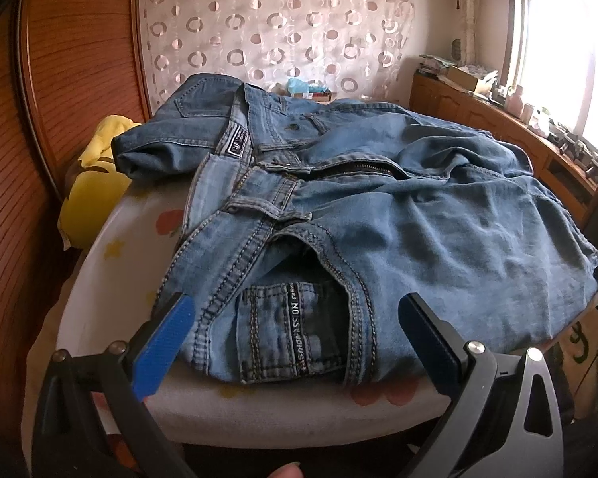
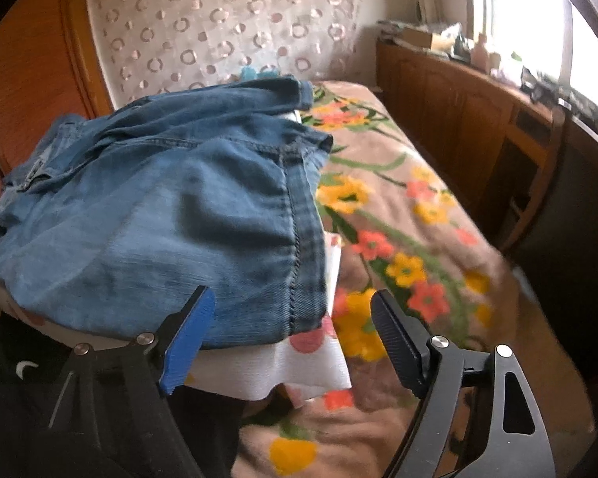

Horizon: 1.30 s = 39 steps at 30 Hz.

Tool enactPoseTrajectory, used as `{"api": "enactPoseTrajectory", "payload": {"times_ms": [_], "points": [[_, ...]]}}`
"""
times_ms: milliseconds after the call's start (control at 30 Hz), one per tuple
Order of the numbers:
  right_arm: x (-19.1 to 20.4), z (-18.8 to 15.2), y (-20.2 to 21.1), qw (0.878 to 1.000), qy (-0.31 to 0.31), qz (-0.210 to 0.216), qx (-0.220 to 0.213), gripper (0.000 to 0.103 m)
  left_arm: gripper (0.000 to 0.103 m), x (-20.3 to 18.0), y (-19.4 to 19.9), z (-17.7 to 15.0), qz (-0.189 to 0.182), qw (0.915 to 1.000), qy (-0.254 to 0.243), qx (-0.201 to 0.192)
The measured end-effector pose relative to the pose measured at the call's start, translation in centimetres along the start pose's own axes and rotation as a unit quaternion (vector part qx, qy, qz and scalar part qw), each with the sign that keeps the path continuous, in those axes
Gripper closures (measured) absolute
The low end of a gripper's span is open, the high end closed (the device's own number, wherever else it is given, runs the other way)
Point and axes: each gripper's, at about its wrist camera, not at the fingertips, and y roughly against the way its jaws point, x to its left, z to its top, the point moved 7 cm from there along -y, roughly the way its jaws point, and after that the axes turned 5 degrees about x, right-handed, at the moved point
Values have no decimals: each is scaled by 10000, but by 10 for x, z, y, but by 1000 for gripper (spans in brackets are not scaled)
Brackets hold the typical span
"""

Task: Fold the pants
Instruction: 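Move the right gripper to a jeans leg hem and close on it, then lift the hem with the right gripper while the left gripper grasps the waistband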

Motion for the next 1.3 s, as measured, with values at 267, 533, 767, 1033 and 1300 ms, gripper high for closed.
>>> {"api": "enactPoseTrajectory", "payload": {"times_ms": [267,533,767,1033,1300], "points": [[-2,0,-3,9975,-430,567,21,40,0,0,0,-2,18,10000,-17,20],[8,9,17,9996,-76,214,-183,85,0,11,1,-3,-56,9999,113,-4],[21,25,42,9979,252,240,-547,93,0,32,9,-1,82,9995,267,-119],[32,37,49,9965,389,265,-693,93,9,68,7,-14,-55,9977,680,-9],[36,38,46,9965,436,243,-672,93,34,74,-6,-22,-181,9965,797,144]]}}
